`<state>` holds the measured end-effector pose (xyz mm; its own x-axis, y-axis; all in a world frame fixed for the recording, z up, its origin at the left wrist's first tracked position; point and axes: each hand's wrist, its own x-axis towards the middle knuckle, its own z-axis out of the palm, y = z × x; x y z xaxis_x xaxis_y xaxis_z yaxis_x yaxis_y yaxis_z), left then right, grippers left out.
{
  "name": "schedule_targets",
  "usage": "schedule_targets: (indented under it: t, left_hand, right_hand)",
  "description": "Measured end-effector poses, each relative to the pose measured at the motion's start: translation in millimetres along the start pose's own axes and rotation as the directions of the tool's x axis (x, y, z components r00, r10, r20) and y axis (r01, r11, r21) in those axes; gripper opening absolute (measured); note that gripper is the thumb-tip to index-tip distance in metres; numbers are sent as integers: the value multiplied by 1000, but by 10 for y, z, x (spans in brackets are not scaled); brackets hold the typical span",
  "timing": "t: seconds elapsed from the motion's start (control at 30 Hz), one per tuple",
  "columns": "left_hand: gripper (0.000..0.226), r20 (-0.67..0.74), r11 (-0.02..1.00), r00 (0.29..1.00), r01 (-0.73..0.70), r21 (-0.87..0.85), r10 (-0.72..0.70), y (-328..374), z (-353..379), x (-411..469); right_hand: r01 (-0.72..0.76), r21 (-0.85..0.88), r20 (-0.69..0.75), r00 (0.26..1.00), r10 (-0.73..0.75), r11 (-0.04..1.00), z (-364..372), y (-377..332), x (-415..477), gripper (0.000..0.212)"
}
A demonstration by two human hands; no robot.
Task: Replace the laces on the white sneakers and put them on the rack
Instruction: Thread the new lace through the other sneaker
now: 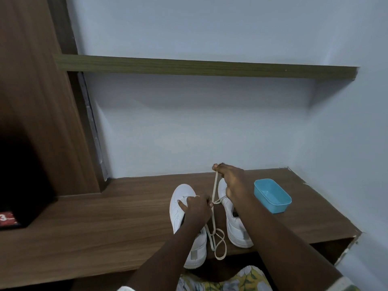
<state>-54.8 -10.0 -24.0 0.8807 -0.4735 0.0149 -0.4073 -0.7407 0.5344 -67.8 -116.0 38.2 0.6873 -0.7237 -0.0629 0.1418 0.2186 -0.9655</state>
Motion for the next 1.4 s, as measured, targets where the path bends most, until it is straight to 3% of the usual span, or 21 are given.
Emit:
schedule_targets:
  t: [0.13,0.2,0.3,0.47,0.7,1.03,1.13,1.4]
  left_hand:
    - [21,21,999,999,-34,-6,34,34,-55,37]
    - [20,-20,975,999,-48,-217,44,85,-106,77]
    - [23,-57,857,998,-8,-516,-25,206,-190,99]
    - [22,-99,826,984,70,-559,-150,219,-152,131]
    - [22,-159,926,986,-10,-377,-54,174,-80,96]
    - [25,-115,959,993,-46,-278,15,29,79,27]
    - [24,-67,982,998,-33,-186,21,-53,150,37]
    - [25,-45,999,998,-51,-5,50,-89,182,32]
  right_hand:
    - [-38,-8,29,999,38,999,-15,114,47,14]
    - [-119,-44,84,989,123,992,-8,207,52,7]
    - [-147,-58,114,982,153,987,24,301,21,14]
    - [-104,-121,85,990,115,987,84,298,-64,24]
    - [-19,-72,-7,1000,19,997,27,249,-35,13]
    - [3,-275,-14,1000,-7,961,-21,232,60,23]
    - [54,-246,-90,993,-78,968,-25,117,34,6]
    - [117,-222,-142,978,-151,968,-25,-185,13,19]
